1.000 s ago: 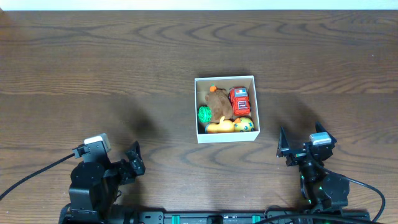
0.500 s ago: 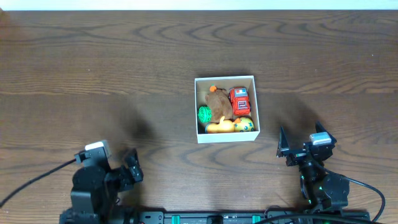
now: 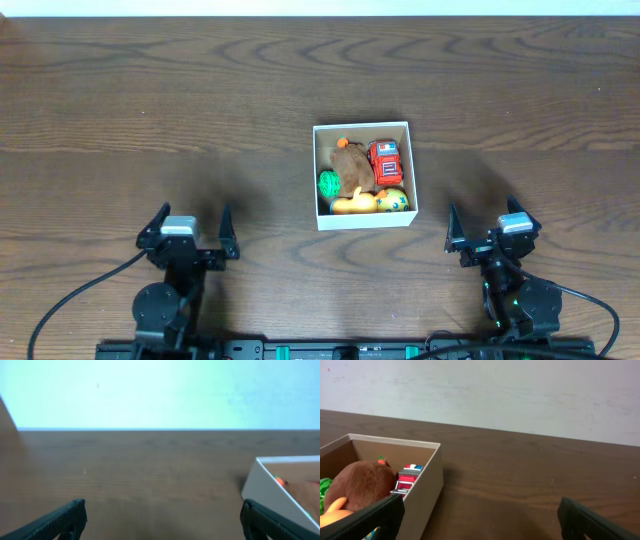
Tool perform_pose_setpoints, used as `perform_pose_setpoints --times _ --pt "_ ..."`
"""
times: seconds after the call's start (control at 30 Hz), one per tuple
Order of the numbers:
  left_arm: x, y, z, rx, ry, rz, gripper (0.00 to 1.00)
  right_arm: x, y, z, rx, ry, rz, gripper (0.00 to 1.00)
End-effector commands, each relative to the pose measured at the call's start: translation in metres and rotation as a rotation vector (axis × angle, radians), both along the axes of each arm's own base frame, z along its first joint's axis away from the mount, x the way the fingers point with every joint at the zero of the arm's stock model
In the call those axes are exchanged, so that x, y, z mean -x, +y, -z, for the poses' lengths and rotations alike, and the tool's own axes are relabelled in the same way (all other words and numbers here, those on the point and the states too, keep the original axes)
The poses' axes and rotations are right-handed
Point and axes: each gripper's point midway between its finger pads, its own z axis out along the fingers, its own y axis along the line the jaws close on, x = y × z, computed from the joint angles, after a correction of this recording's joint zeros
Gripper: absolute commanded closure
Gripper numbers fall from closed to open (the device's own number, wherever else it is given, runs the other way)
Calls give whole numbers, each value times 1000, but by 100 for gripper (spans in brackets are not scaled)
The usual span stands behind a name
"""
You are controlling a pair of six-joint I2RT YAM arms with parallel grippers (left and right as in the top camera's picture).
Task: Pack container
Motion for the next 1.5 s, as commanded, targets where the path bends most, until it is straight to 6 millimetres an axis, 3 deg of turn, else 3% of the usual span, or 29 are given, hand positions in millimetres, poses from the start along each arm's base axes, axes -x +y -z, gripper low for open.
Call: perform_pose_setpoints --times 0.0,0.4,1.47 --pt "-7 -3 9 -104 -49 24 2 0 -3 0 -11 2 13 1" --pt "-9 -2 51 -125 59 23 2 0 -3 0 -11 2 13 1" --pt "-9 -2 52 -125 61 23 2 0 -3 0 -11 2 13 1"
